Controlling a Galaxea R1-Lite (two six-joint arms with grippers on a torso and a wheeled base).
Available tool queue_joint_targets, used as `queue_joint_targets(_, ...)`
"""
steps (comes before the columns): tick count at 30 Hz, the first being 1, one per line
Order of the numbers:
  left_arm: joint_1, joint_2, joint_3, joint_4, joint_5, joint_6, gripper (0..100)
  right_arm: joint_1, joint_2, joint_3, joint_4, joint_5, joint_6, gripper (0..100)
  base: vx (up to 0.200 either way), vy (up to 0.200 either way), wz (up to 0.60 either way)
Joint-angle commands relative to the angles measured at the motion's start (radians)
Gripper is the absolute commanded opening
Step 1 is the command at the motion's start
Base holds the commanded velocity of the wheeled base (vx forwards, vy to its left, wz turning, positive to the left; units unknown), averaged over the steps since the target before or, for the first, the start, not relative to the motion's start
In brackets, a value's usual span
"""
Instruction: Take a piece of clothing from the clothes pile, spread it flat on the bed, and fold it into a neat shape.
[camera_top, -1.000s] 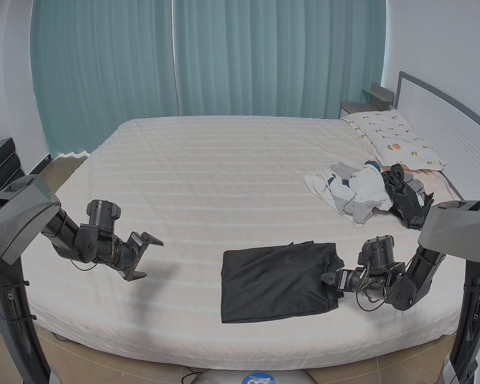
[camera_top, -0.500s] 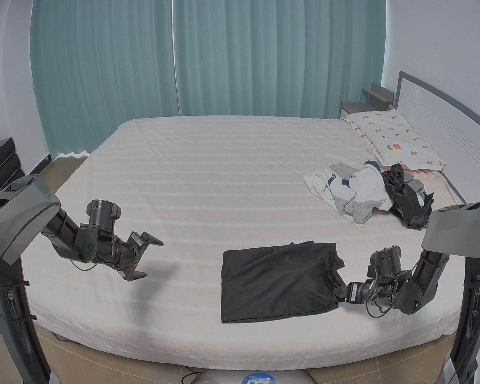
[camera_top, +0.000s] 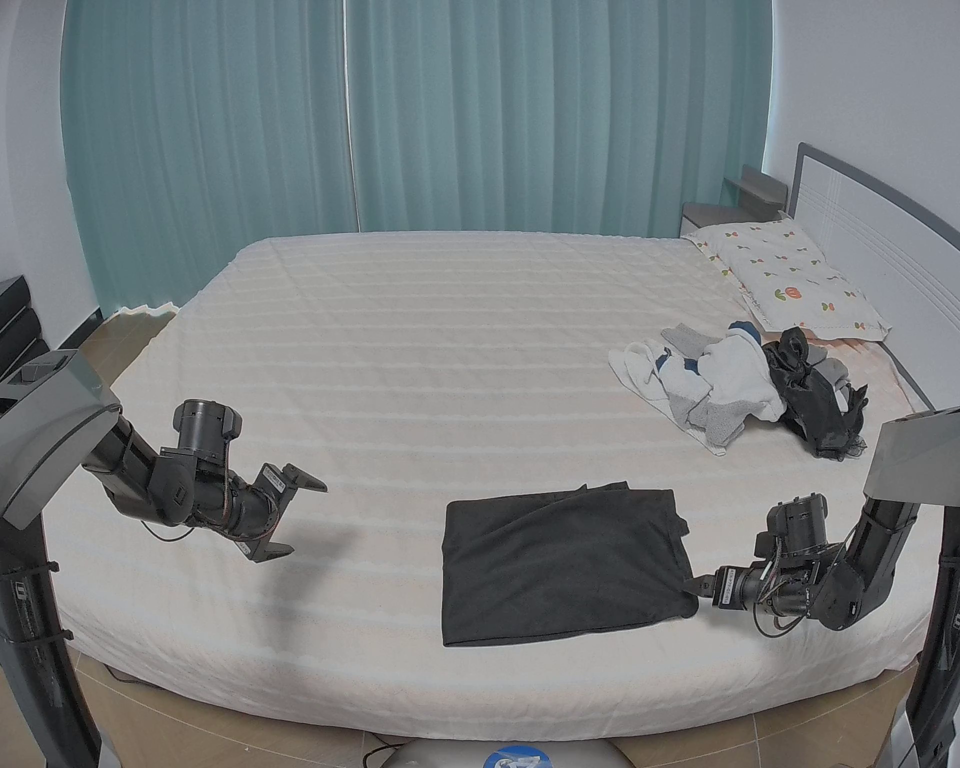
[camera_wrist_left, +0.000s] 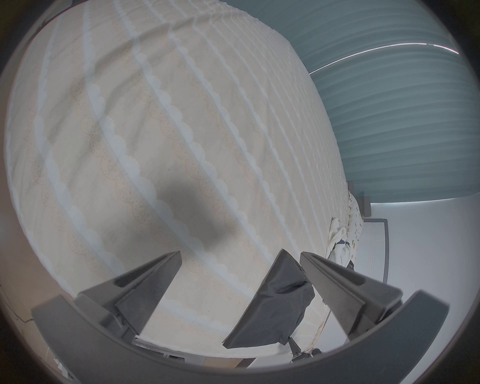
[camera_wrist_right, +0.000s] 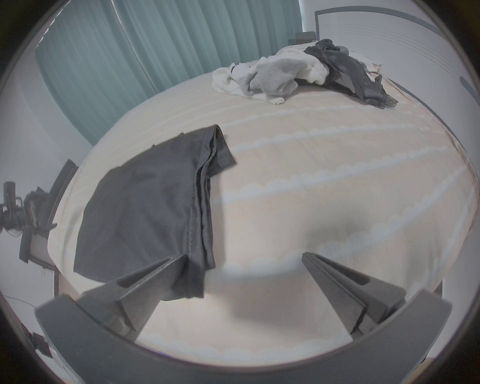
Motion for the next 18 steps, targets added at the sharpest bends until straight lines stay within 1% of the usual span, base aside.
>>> queue_joint_targets(1,0.001,0.0,0.0,0.0,0.0,-0.001,100,0.004,-0.027,-0.008,-0.035,0.049,0.061,100,0.0,0.0,0.0)
queue_joint_targets(4,0.001,0.0,0.0,-0.002,0.0,-0.001,100,0.011,-0.013,-0.015,-0.053,0.095,0.13,100,0.0,0.0,0.0)
queue_joint_targets(5,0.001,0.0,0.0,0.0,0.0,-0.001,100,0.012,0.003,-0.017,-0.053,0.114,0.141,100,0.0,0.0,0.0)
queue_joint_targets(6,0.001,0.0,0.0,0.0,0.0,-0.001,100,0.012,0.003,-0.017,-0.053,0.114,0.141,100,0.0,0.0,0.0)
queue_joint_targets(7,0.001,0.0,0.0,-0.002,0.0,-0.001,100,0.012,0.033,-0.018,-0.058,0.144,0.15,100,0.0,0.0,0.0)
queue_joint_targets(8,0.001,0.002,0.0,0.0,0.0,-0.001,100,0.011,0.045,-0.023,-0.059,0.158,0.152,100,0.0,0.0,0.0)
queue_joint_targets(11,0.001,0.0,0.0,0.0,0.0,-0.001,100,0.014,0.067,-0.032,-0.058,0.187,0.172,100,0.0,0.0,0.0)
queue_joint_targets(12,0.001,0.0,0.0,-0.002,0.0,-0.001,100,0.015,0.068,-0.035,-0.058,0.192,0.173,0,0.0,0.0,0.0)
queue_joint_targets(14,0.001,0.002,0.0,0.0,0.0,-0.001,100,0.029,0.088,-0.055,-0.056,0.193,0.178,0,0.0,0.0,0.0)
queue_joint_targets(18,0.001,0.0,0.0,0.0,0.0,-0.001,100,0.032,0.093,-0.066,-0.047,0.183,0.178,0,0.0,0.0,0.0)
